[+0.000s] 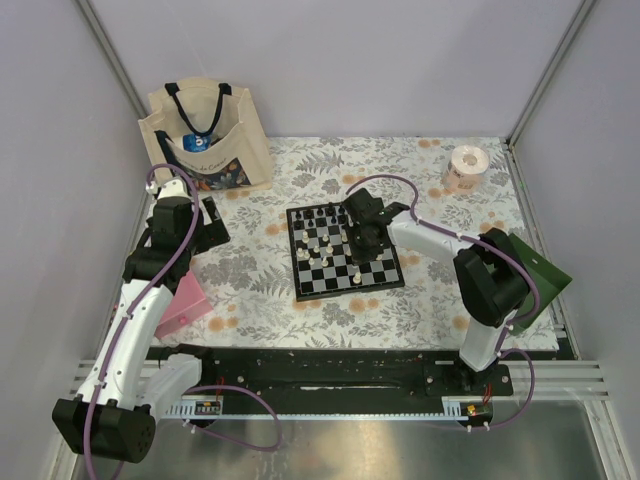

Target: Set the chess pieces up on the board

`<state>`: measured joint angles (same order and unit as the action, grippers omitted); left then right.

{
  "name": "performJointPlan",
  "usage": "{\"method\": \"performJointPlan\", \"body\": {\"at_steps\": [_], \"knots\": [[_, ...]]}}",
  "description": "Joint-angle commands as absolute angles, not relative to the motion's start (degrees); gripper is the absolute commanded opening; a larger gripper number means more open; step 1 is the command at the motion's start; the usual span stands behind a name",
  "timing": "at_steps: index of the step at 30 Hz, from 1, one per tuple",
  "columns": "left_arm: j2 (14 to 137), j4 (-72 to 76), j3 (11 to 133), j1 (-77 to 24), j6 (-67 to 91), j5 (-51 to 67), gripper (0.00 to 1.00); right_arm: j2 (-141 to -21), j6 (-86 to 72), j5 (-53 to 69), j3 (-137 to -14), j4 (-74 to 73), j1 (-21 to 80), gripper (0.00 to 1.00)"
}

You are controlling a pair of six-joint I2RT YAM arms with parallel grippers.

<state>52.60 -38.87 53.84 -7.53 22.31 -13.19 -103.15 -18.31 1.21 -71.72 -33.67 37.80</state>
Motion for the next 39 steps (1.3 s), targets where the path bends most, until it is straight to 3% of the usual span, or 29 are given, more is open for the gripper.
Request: {"method": "performJointPlan", "body": {"at_steps": [1,18,24,26,39], "knots": [[51.77,-35.86,53.44,-7.21,22.41,-12.39,0.99,-103.27,-19.16,1.67,-73.74,-33.31,38.93,0.13],[51.59,-35.95,53.44,-7.12,22.41,-12.39,0.99,-105.29,-18.9,2.29,-73.65,-32.7,39.2,0.18],[51.68,-35.86,53.44,-7.12,22.41,-12.39,0.99,-105.12,-18.63,2.29,-73.56,-32.7,39.29,0.37],[51.51,-35.95,53.35,-7.03,22.41,-12.39,0.99,-105.2,-18.55,2.29,-73.65,-32.87,39.29,0.38],[51.59,-35.95,53.35,-7.03,22.41,-12.48,0.99,-101.52,-16.53,-3.5,-79.1,-35.24,39.03,0.4]]}}
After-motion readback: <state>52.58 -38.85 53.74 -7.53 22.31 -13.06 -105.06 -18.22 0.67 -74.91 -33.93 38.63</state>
